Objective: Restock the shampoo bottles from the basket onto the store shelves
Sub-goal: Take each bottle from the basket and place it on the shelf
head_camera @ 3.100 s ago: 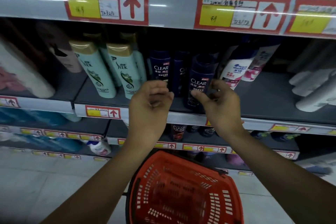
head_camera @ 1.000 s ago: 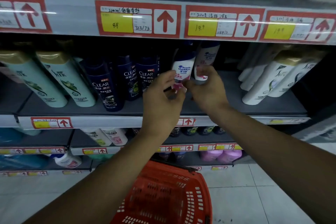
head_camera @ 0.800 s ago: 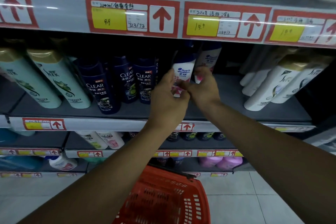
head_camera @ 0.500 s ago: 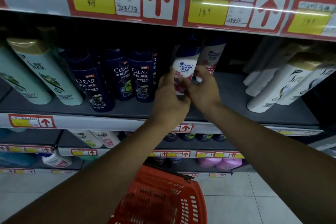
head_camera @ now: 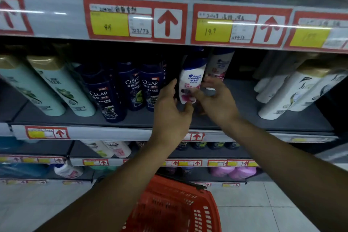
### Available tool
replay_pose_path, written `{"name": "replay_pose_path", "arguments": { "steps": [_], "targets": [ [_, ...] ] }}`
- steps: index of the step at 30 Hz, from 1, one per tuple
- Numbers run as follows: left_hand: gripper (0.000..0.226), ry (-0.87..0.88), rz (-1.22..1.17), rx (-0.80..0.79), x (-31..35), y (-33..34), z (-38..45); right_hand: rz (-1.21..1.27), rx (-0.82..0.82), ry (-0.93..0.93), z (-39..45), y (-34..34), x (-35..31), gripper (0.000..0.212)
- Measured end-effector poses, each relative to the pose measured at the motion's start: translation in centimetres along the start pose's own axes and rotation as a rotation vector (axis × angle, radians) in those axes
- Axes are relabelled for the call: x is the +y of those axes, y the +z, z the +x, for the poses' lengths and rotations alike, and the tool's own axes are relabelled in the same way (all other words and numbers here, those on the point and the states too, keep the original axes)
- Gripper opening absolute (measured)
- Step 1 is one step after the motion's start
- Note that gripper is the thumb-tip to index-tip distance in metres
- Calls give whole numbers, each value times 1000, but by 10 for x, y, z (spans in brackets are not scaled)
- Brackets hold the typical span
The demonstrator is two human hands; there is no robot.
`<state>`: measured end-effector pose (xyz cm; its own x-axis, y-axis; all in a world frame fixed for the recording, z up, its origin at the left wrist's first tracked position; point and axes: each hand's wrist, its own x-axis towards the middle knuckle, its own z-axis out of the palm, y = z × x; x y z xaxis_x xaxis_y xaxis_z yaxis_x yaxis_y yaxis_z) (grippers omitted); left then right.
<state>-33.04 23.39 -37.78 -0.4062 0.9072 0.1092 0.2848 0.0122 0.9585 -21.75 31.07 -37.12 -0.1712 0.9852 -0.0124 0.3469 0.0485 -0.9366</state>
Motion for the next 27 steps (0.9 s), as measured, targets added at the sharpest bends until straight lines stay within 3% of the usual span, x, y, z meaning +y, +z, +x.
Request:
{"name": "replay_pose_path", "arguments": {
  "steps": [5,10,14,18,27],
  "targets": [
    [62,-31,-50,-28,35,-28,-24,59,21,-13,-58,-14,-28,35],
    [41,25,-47,-90,95,-70,-59,64,26,-74,-123,-36,-92,21],
    [27,46,-5,-158,147,-118,-100,90,22,-128,-188,-61,-148,31],
    [31,53,14,-199,197,-174,-136,117,59,-164,-248,-86,-206,47],
    [35,279,134,-222,297,-275,-171,-34,143,-343,-337,-144,-304,45]
  ]
}}
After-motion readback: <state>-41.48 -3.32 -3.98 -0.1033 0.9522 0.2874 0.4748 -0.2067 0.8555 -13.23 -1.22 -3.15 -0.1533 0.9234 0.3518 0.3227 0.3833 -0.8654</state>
